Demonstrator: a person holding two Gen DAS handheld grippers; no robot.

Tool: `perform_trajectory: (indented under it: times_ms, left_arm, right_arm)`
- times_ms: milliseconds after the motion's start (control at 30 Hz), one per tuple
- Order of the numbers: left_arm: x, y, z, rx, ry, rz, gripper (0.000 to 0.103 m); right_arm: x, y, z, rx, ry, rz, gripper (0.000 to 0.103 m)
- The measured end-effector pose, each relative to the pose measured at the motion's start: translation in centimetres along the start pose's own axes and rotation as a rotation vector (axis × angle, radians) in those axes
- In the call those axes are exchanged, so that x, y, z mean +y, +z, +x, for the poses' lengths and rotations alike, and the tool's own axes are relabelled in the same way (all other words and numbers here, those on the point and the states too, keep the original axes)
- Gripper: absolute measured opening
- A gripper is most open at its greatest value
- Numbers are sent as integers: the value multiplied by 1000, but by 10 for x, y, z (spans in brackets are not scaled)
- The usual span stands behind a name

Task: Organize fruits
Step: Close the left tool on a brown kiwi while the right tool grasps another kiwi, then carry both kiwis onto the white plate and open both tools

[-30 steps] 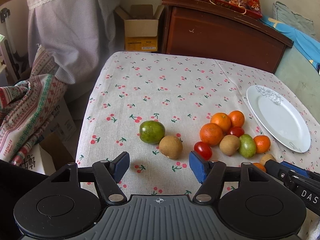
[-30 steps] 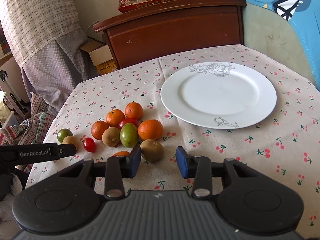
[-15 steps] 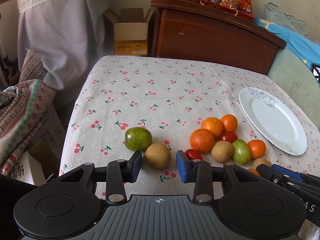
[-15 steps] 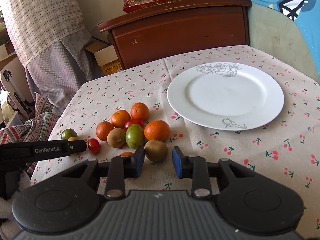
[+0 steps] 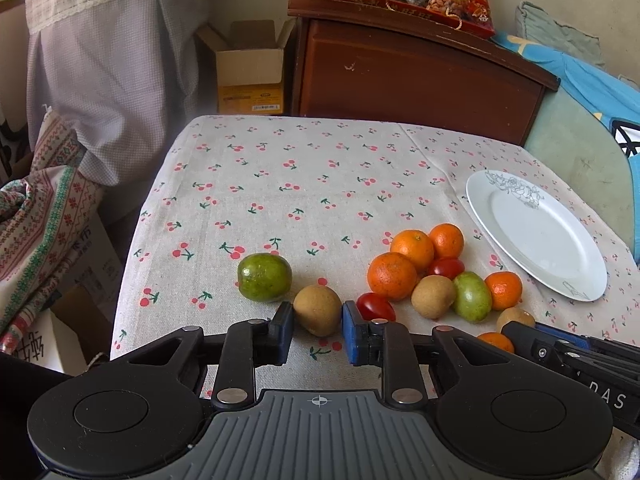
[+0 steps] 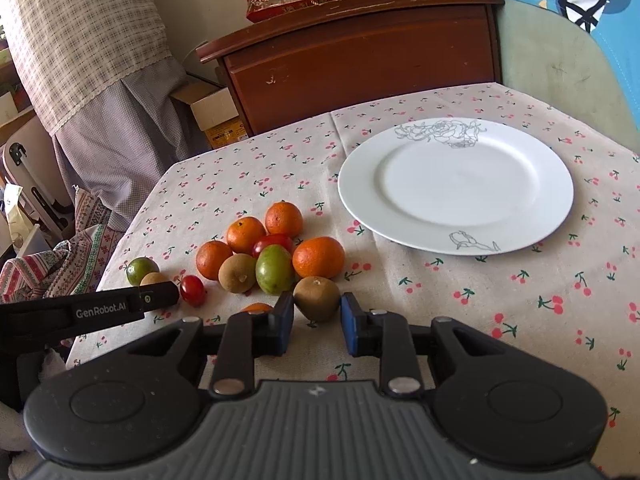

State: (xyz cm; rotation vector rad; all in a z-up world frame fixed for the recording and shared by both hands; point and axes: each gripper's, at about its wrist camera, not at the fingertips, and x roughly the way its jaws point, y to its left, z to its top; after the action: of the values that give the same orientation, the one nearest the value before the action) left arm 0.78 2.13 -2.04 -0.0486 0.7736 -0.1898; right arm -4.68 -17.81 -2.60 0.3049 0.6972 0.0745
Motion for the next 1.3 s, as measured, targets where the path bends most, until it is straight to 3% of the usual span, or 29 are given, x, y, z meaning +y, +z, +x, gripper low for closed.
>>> perform_trajectory:
  times_ms: [267,567,900,1300]
  left_arm:
    - [-11,6,-13,-43,-42,17,23]
    - [-35,20,-20,-76,-151,26,23]
    - [-75,40,0,-63,-282,60,23]
    - [-105,49,40,1,-344,72,24]
  right_arm:
    - [-7,5,-10,-35,-3,36,25]
    - [-17,16,-24,-97,-21,65,25]
    - [-45,29,-30,-159,-106,143,25]
    - [-64,29,-20,-136,-160,218,26]
